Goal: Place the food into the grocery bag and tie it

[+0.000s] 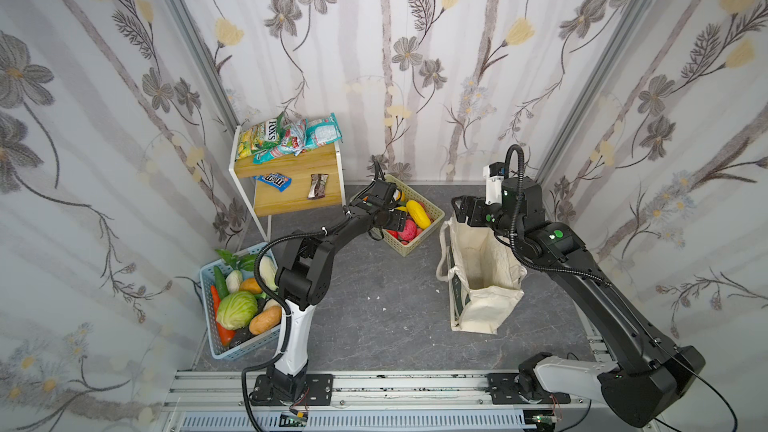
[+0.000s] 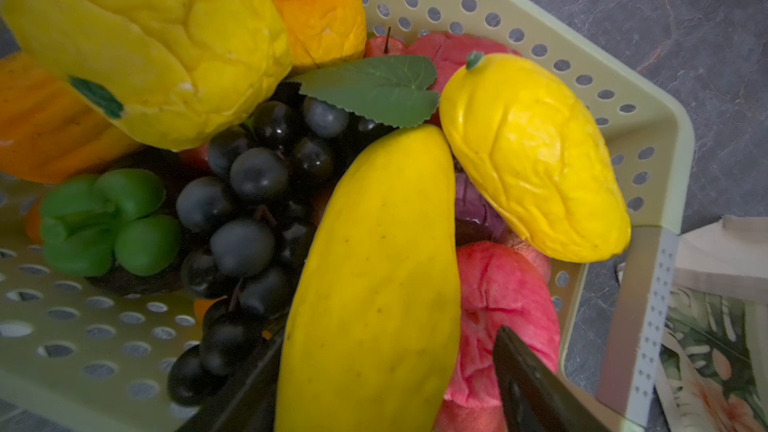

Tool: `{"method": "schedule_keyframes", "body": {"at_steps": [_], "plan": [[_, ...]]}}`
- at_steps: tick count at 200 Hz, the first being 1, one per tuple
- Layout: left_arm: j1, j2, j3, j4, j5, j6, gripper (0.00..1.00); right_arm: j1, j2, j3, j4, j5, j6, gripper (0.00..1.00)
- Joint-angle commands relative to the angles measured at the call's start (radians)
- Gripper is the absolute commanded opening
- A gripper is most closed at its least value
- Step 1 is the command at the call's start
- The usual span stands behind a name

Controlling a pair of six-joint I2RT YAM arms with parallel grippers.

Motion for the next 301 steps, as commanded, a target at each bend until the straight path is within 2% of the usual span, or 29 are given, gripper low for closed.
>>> {"method": "schedule_keyframes", "body": {"at_steps": [1, 24, 110, 160, 245, 301], "plan": [[0.001, 0.002, 0.009, 0.002, 0.012, 0.017, 0.71, 0.002, -0.004, -0.007, 0.007, 0.013, 0.001, 0.87], [0.001, -0.002, 0.009, 0.0, 0.017, 0.02, 0.65, 0.004, -0.01, -0.02, 0.012, 0.012, 0.004, 0.87], [0.002, -0.029, 0.005, -0.014, 0.012, 0.034, 0.59, 0.005, -0.029, -0.073, 0.032, -0.005, 0.01, 0.88], [0.004, -0.038, 0.003, -0.033, -0.001, 0.057, 0.52, 0.007, -0.026, -0.079, 0.045, -0.02, 0.01, 0.88], [0.004, -0.086, -0.012, -0.04, -0.01, 0.055, 0.51, 0.018, -0.023, -0.087, 0.058, -0.034, 0.02, 0.88], [0.004, -0.14, -0.021, -0.052, -0.007, 0.059, 0.51, 0.022, -0.013, -0.083, 0.165, -0.158, 0.126, 0.88]]}}
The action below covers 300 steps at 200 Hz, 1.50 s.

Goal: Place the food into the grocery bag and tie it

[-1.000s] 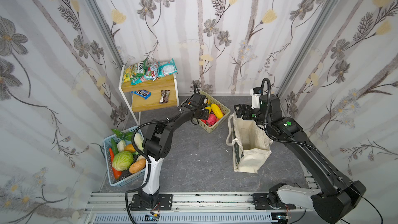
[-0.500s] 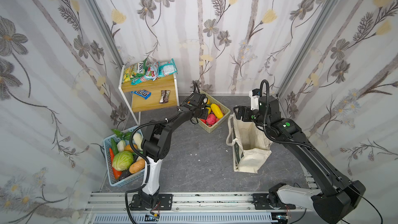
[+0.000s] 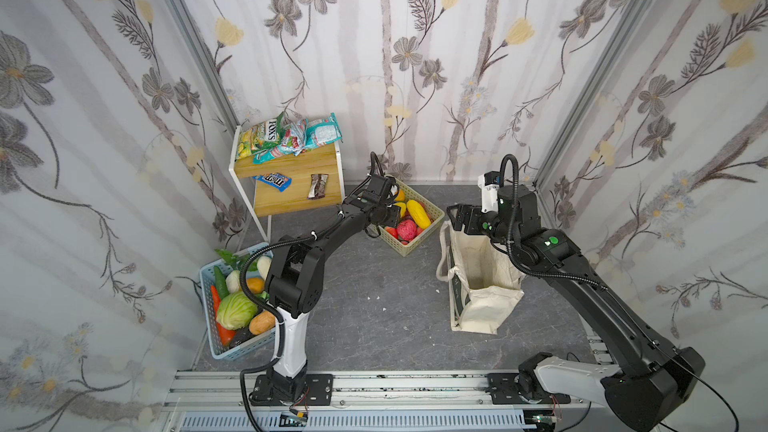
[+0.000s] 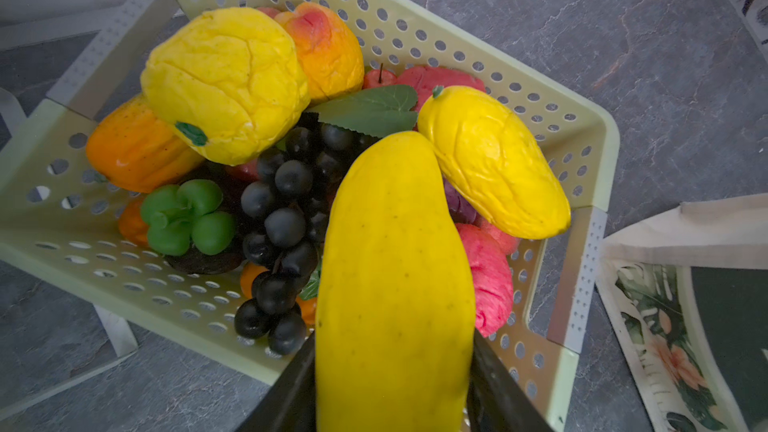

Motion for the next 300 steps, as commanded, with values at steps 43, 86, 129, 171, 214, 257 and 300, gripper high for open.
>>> {"method": "schedule_keyframes", "body": {"at_steps": [43, 86, 129, 171, 214, 257, 300], "plan": [[0.0, -0.093, -0.017, 0.005, 0.023, -0.004, 0.51, 0.005, 0.059, -0.016, 0.267, -0.184, 0.197, 0.88], [-0.005, -0.157, -0.041, 0.03, 0.062, -0.028, 0.51, 0.005, 0.132, -0.014, 0.392, -0.26, 0.317, 0.87], [-0.023, -0.223, -0.079, 0.055, 0.069, -0.038, 0.51, 0.006, 0.187, -0.044, 0.559, -0.309, 0.51, 0.87], [-0.043, -0.283, -0.116, 0.078, 0.066, -0.038, 0.51, 0.018, 0.256, -0.066, 0.688, -0.326, 0.68, 0.87], [-0.06, -0.335, -0.129, 0.085, 0.049, -0.027, 0.51, 0.036, 0.279, -0.073, 0.71, -0.292, 0.749, 0.87], [-0.081, -0.383, -0.142, 0.097, 0.059, -0.023, 0.51, 0.047, 0.306, -0.075, 0.717, -0.273, 0.792, 0.87], [-0.105, -0.425, -0.173, 0.111, 0.06, -0.017, 0.51, 0.052, 0.329, -0.083, 0.749, -0.27, 0.852, 0.87]]}}
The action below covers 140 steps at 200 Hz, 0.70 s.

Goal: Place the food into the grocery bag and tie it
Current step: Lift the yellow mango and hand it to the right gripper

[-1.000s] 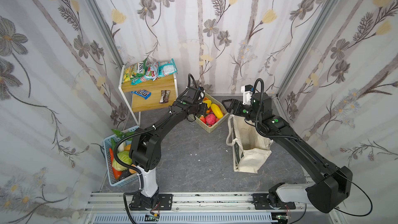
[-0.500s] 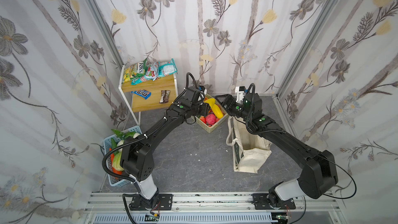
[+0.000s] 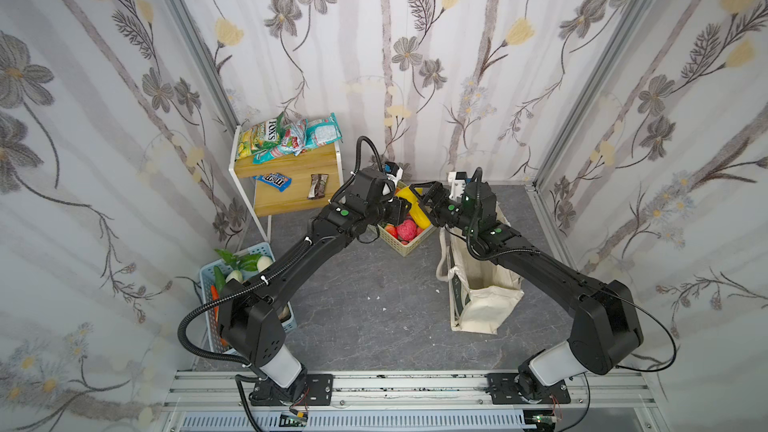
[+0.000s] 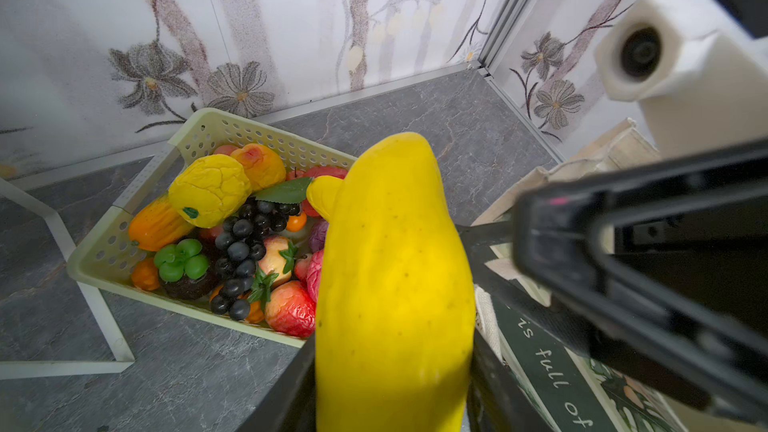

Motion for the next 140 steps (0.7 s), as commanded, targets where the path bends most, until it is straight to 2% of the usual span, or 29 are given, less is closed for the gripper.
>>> {"method": "schedule_keyframes", "body": {"at_steps": [1, 59, 140], "plan": [[-0.008, -0.022, -0.013, 0.036, 0.0, 0.013, 0.51, 0.003, 0.014, -0.005, 0.067, 0.017, 0.063, 0.87], [-0.027, -0.042, -0.04, 0.056, 0.01, 0.015, 0.51, 0.02, 0.047, -0.005, 0.129, -0.004, 0.128, 0.85], [-0.033, -0.048, -0.045, 0.073, -0.002, 0.012, 0.51, 0.033, 0.044, -0.05, 0.195, -0.005, 0.177, 0.65]]}}
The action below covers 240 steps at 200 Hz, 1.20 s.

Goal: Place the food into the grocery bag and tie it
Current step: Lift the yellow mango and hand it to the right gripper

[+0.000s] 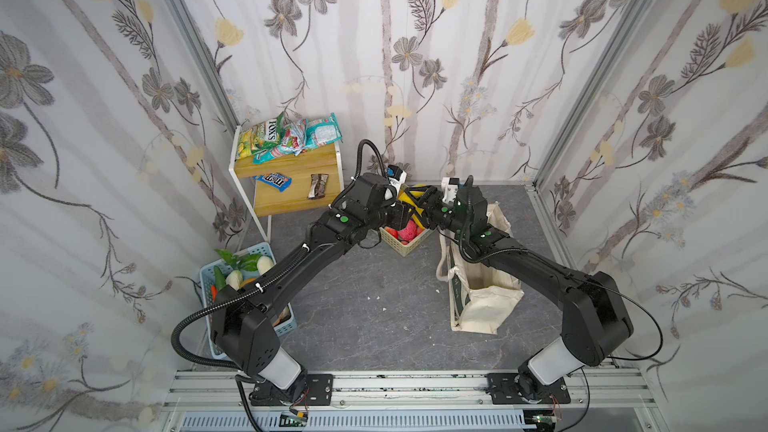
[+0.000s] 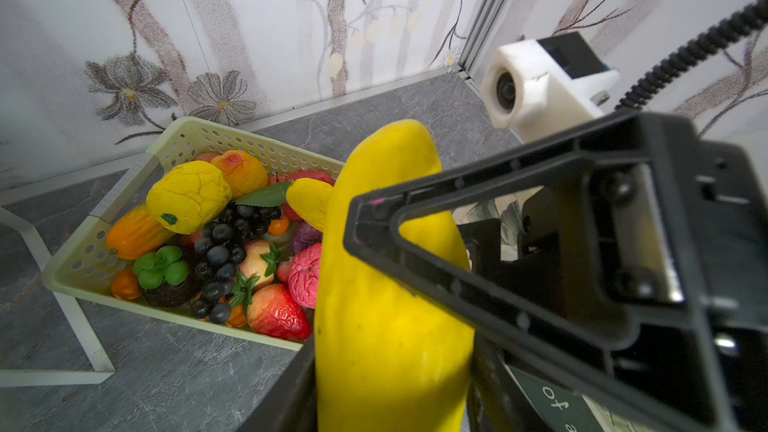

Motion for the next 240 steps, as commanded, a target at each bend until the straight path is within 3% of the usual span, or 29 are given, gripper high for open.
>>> {"method": "schedule_keyframes", "body": {"at_steps": [1, 52, 104, 139, 177, 240], "plan": [[-0.001, -0.009, -0.002, 0.042, -0.006, 0.01, 0.51, 0.0, -0.007, -0.014, 0.068, -0.011, 0.033, 0.64], [-0.002, -0.013, -0.033, 0.045, -0.007, 0.008, 0.55, -0.001, -0.014, -0.045, 0.1, -0.003, 0.055, 0.52], [-0.003, -0.033, -0.061, 0.051, -0.006, -0.002, 0.72, -0.011, -0.02, -0.052, 0.096, 0.006, 0.048, 0.52], [0.006, -0.062, -0.08, 0.05, 0.062, -0.042, 0.85, -0.032, -0.033, -0.049, 0.072, 0.013, 0.018, 0.52], [0.043, -0.115, -0.11, 0.069, 0.104, -0.116, 0.88, -0.054, -0.057, -0.038, 0.02, 0.024, -0.046, 0.53], [0.121, -0.175, -0.181, 0.02, 0.013, -0.168, 0.9, -0.099, -0.142, -0.054, -0.062, 0.017, -0.161, 0.53]]}}
